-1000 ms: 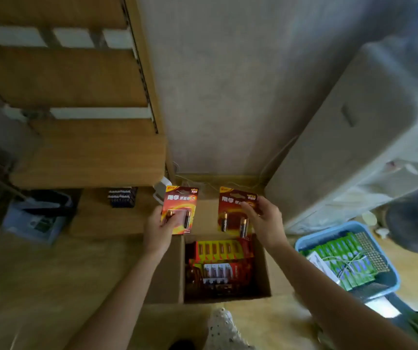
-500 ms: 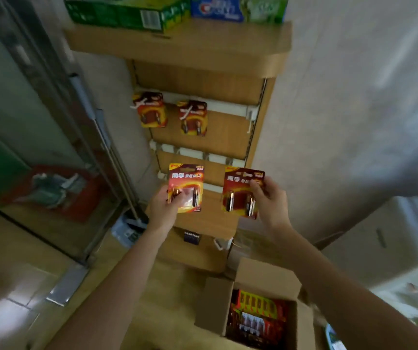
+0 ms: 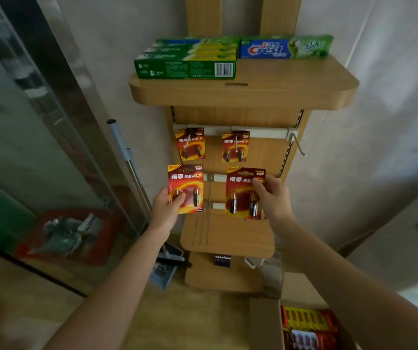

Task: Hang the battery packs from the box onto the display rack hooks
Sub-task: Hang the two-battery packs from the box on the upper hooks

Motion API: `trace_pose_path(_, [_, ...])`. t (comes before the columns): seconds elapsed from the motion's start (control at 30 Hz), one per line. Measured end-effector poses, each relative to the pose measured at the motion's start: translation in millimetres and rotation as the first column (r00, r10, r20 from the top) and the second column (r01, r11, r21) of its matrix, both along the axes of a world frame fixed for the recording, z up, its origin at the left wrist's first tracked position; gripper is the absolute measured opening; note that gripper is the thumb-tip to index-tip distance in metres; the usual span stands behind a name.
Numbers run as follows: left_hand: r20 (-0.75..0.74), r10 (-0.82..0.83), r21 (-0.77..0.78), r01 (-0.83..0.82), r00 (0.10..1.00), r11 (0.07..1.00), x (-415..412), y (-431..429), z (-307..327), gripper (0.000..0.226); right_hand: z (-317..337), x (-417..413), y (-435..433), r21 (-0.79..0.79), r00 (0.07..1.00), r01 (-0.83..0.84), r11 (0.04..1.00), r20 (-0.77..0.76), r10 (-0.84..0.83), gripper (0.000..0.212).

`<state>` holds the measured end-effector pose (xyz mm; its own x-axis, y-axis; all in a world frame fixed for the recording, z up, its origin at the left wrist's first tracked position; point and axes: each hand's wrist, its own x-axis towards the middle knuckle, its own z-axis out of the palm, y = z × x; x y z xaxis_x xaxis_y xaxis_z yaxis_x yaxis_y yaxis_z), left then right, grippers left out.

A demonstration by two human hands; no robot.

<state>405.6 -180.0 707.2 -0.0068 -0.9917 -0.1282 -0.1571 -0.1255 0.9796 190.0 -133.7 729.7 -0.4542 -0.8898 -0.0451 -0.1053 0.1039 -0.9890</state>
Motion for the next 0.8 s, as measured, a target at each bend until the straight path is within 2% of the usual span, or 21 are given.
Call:
trace_pose_path(0.2, [0.034, -0.014, -0.024, 0.014, 0.999, 1.0, 7, -41, 8, 0.031, 2, 8, -40, 0.029, 0.999, 0.05, 0.998, 0.012, -0.05, 0.034])
trace_pose_path(0.47, [-0.003, -0.066, -0.001, 0.066, 0.998, 0.998, 4, -89, 2, 0.031, -5, 3, -91, 0.054, 0.997, 0.062, 0.997, 0.035, -0.064, 0.033])
trace_pose_path(0.67, [-0.022, -0.115, 0.013, 0.116, 0.993, 0.993, 4, -115, -6, 0.028, -11, 7, -105, 0.011, 0.997, 0.076, 0.997, 0.02, -0.076, 0.026])
trace_pose_path(0.8, [-0.056, -0.127, 0.05, 0.13, 0.99, 0.99, 2, -126, -16, 0.024, -20, 3, -104, 0.049, 0.991, 0.131, 0.99, 0.033, -0.133, 0.033])
